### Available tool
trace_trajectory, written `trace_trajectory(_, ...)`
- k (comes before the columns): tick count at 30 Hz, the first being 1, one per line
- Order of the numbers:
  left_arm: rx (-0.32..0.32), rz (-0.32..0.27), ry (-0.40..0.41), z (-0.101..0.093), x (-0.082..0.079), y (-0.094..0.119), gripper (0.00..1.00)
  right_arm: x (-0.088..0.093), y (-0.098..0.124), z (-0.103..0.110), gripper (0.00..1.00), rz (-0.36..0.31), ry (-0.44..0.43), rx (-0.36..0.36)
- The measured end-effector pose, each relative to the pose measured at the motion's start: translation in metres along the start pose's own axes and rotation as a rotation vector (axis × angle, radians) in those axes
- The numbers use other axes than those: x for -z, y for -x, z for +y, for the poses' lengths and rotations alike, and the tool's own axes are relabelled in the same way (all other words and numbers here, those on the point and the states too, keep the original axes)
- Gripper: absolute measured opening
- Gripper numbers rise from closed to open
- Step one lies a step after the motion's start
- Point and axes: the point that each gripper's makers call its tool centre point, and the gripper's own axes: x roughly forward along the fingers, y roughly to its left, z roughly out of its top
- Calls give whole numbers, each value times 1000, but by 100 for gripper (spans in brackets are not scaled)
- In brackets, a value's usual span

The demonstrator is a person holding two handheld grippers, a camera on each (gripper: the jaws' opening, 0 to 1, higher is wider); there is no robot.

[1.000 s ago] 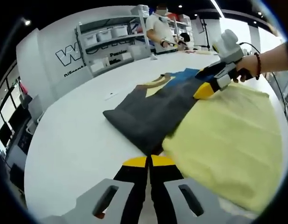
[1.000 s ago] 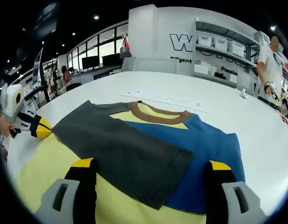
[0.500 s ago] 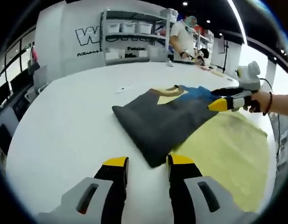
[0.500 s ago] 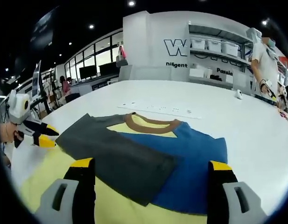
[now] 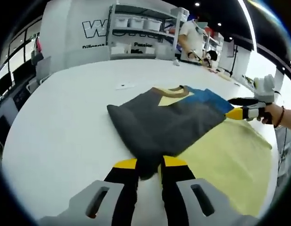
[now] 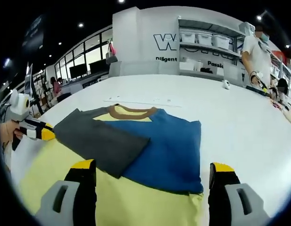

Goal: Fold the garment on the visible template until the final outline fits inside the template.

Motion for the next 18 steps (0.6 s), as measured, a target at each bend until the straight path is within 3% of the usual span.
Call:
trace_trajectory(5, -14, 6, 8, 1, 1, 1, 11, 6, 6, -1, 99, 7, 1, 3)
trace_trajectory(7, -69, 46, -31, 10, 6, 5, 2, 9, 10, -1, 99, 10, 5, -3)
trace_trajectory(11, -56, 57, -36, 7, 6, 6, 3, 19, 18, 2, 99, 40, 20, -13)
trace_trajectory(18, -92, 99, -73, 16, 9, 12, 2, 32, 33, 8, 99, 55, 13, -20)
